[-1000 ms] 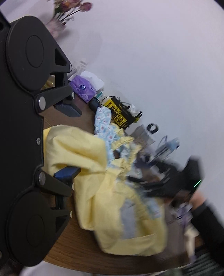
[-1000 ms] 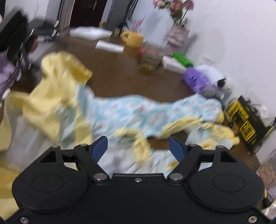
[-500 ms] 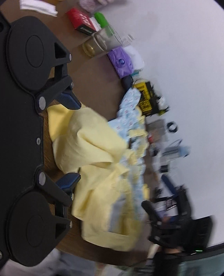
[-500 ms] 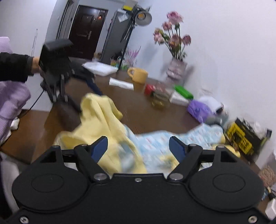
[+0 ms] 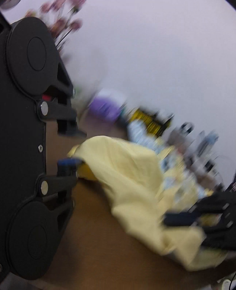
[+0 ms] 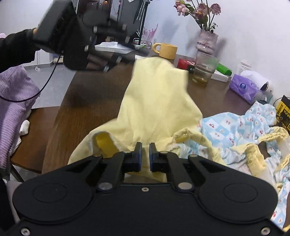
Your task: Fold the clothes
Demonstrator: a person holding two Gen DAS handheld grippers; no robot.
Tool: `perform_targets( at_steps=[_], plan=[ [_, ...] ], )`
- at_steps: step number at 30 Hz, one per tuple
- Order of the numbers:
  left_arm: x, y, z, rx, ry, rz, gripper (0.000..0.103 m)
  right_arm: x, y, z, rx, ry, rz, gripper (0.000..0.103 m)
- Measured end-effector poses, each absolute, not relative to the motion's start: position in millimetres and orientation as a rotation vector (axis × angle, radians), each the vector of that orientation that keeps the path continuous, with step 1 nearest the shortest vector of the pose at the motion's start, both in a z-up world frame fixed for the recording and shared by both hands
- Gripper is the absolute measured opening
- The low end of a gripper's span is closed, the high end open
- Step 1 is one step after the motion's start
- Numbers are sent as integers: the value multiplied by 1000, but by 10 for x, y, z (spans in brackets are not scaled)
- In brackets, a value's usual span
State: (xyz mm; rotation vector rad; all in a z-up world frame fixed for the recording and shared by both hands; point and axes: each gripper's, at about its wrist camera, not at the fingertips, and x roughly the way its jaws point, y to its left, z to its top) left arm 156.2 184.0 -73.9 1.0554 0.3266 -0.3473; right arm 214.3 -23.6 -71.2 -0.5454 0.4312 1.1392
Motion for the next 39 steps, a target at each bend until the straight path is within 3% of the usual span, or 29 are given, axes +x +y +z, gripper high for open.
perform_targets(
  at_steps=[5,6,10,13,18,23,25,26,27,31,33,35,38,39],
  plan=[
    [1609,2322,-358,480,454,-246,72,2008,-204,-386,-529,313,1169,28],
    [1677,2392,-280,345,485,-225,80,2018,-150,-315,-514,286,1152,28],
    [1985,2416,-183,-65,575,-269,81,2134,172,-233,-505,253,1089,28],
    [2263,2358,-247,-220,644,-325,81,2309,397,-501,-517,328,1063,27],
    [2734,2554,-478,-487,787,-392,82,2352,304,-798,-523,401,1038,11],
    [3040,2725,-645,-762,844,-414,80,2221,177,-846,-567,388,1042,11],
    [3064,2602,-660,-713,839,-387,64,2206,176,-844,-571,386,1036,11],
    [3072,2538,-669,-686,837,-368,20,2197,178,-841,-571,386,1033,11],
    [3077,2496,-681,-666,840,-353,2,2209,202,-848,-572,386,1028,11],
    [2852,2403,-645,-592,669,-257,2,2268,271,-867,-567,391,1008,13],
    [2656,2398,-449,-572,531,-224,2,2275,262,-856,-555,378,972,26],
    [2482,2368,-264,-550,421,-206,2,2248,172,-802,-504,315,954,32],
    [2219,2231,-36,-493,331,-113,2,2135,-67,-557,-417,227,888,59],
    [2183,2208,-37,-493,332,-96,2,2118,-156,-464,-386,223,884,61]
  ],
)
